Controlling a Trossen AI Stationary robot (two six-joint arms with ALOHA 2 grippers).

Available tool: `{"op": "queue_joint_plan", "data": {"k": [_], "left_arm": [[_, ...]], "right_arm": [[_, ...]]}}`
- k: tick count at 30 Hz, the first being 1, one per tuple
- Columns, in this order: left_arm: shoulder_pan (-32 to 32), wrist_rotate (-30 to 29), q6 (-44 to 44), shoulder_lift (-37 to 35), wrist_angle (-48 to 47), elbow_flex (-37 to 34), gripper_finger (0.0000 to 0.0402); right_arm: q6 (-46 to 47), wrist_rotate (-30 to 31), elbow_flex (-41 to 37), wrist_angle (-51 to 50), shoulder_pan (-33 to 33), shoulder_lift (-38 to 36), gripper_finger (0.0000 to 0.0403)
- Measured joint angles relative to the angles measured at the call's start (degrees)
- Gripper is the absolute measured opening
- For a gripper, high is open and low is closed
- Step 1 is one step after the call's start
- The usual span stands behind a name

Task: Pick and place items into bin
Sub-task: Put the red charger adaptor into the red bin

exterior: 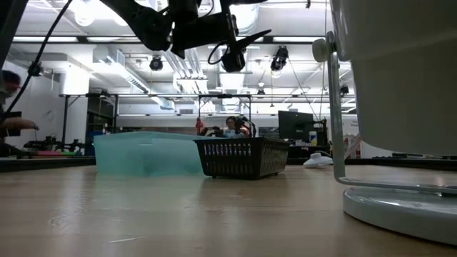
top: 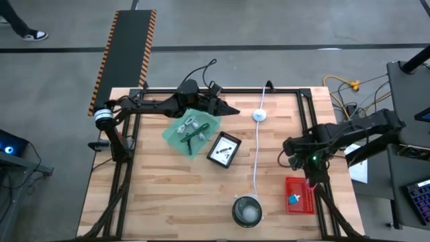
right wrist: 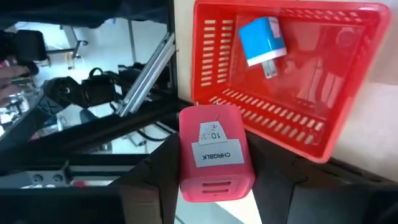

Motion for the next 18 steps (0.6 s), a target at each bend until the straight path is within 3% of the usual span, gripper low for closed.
{"op": "queue_joint_plan", "data": {"k": [9, 18], "left_arm": [[0.6, 1.7, 0.0, 0.0, 0.0, 0.0, 0.0256], [1.3, 2.5, 0.0, 0.0, 0.0, 0.0, 0.0256]], "right_arm": [[5.0, -1.4, -3.5, 6.5, 0.6, 0.0, 0.0150], [9.4, -1.2, -4.9, 6.7, 0.6, 0.0, 0.0204]]}}
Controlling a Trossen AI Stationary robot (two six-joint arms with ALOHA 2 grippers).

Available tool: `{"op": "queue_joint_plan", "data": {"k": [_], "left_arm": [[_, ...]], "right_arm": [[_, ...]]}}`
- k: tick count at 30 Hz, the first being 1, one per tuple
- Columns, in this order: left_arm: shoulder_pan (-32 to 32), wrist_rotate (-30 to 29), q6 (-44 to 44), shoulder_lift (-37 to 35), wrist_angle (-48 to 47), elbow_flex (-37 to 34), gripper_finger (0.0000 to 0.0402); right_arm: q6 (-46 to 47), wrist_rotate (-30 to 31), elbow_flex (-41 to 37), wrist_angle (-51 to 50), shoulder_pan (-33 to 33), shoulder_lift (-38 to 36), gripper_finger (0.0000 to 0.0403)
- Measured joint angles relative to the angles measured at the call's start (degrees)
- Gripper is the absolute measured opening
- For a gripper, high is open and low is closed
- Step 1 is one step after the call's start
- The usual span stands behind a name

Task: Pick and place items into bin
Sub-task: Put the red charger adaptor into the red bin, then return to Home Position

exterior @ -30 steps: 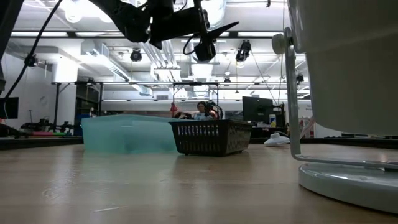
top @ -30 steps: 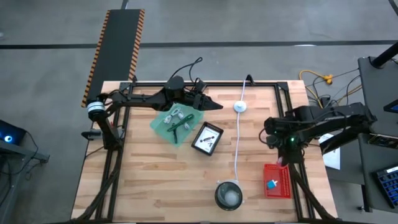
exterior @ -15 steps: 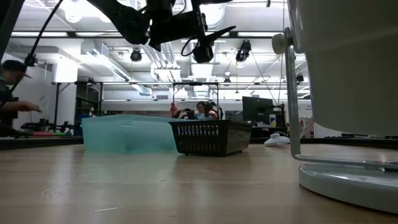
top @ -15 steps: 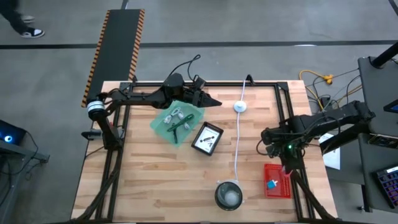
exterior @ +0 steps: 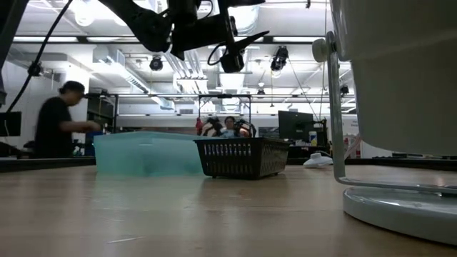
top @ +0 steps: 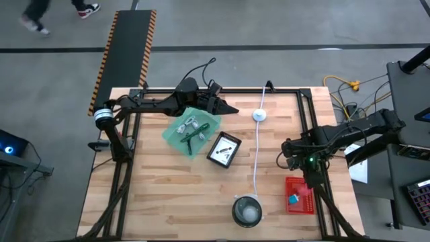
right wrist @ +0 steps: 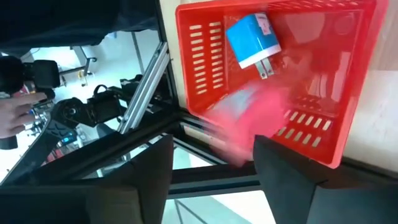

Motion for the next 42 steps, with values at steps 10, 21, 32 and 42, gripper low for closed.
{"op": "queue_joint_plan", "data": {"k": [10, 21, 32, 42], "left_arm": [[0.1, 0.2, 0.0, 0.0, 0.0, 0.0, 0.0256], [0.3, -1.1, 4.1, -0.1, 0.0, 0.3, 0.0256], [-0.5, -11.4, 25.4, -4.1, -1.4, 0.9, 0.0247], [-8.3, -32.1, 52.5, -12.5, -20.5, 1.0, 0.0204]], "right_arm": [[-1.1, 0.0, -0.1, 0.3, 0.0, 0.0, 0.0220], [-3.3, 6.0, 3.3, 4.8, -1.3, -0.9, 0.0203], [-12.3, 24.9, 13.4, 7.5, -10.5, -9.4, 0.0153], [-16.1, 25.8, 16.4, 23.7, -21.4, -13.8, 0.0132]]}}
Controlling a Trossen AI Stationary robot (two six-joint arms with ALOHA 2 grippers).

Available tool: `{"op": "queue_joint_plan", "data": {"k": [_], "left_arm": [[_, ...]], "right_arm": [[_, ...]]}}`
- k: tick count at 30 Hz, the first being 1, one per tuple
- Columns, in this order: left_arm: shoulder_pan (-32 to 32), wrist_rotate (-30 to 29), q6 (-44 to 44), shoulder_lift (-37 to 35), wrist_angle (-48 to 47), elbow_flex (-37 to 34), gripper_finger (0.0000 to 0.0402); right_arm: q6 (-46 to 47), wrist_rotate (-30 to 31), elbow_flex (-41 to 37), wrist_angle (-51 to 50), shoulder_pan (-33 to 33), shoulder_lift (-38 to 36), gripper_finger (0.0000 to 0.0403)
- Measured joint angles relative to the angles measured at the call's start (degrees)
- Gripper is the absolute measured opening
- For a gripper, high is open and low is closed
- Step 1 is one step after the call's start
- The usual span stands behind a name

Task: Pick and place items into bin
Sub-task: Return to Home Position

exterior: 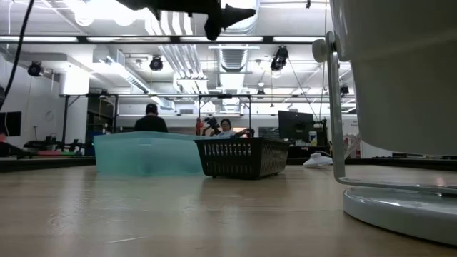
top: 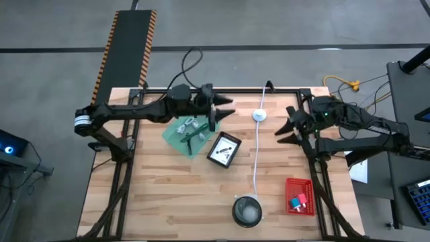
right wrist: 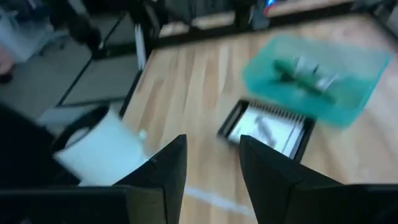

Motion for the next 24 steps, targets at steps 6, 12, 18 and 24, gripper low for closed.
{"op": "queue_joint_plan", "data": {"k": [6, 12, 18, 24], "left_arm": [[-5.1, -1.5, 1.9, -4.9, -7.5, -0.8, 0.0151], [-9.2, -1.4, 3.0, -10.4, -9.3, -3.4, 0.0046], [-12.8, -4.0, -0.2, -17.8, -9.2, -11.4, 0.0009], [-17.2, -15.0, -3.1, -27.3, -7.2, -23.4, 0.0001]], "right_arm": [[-2.3, 0.0, 0.0, 4.2, -3.0, 1.4, 0.0132], [-4.8, -0.1, -0.1, 4.3, -3.4, 5.3, 0.0132], [-5.7, -0.1, -0.1, 6.9, -3.4, 8.4, 0.0132], [-5.8, -0.2, -0.1, 14.6, -4.3, 9.0, 0.0132]]}}
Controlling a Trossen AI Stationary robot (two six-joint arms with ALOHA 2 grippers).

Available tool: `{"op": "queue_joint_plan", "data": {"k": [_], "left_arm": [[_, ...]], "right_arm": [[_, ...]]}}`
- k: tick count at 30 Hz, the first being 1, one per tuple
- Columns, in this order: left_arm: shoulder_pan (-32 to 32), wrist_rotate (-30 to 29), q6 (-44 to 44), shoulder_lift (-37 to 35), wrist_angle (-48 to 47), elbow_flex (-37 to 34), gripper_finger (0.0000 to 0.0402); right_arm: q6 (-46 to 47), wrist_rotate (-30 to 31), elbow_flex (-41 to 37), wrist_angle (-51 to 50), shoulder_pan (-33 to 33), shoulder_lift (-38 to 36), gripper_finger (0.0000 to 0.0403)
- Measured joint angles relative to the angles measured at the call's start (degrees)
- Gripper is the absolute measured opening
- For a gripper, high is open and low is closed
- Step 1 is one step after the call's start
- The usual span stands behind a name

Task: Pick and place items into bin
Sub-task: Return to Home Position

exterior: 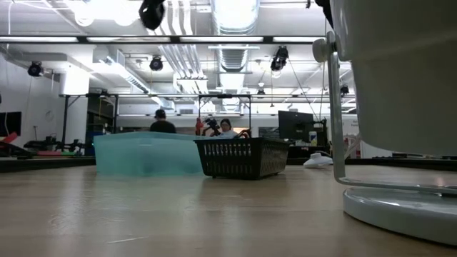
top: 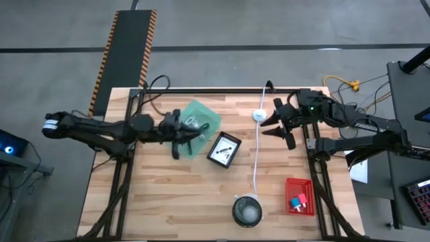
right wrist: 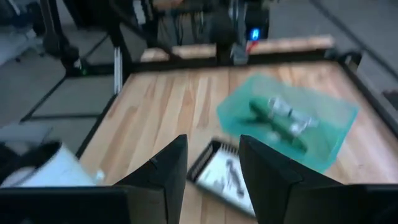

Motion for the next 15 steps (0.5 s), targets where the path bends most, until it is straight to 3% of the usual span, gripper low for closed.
{"op": "queue_joint_plan", "data": {"k": [7, 15], "left_arm": [[-3.1, -3.5, 0.5, -10.0, 14.7, -14.1, 0.0000], [-4.8, -6.9, 0.8, -21.1, 7.9, -20.1, 0.0000]], "right_arm": [[-0.2, 0.0, 0.0, 5.1, -2.7, -0.2, 0.0132], [1.2, 0.0, 0.0, 5.3, -5.8, -0.1, 0.0132]]}}
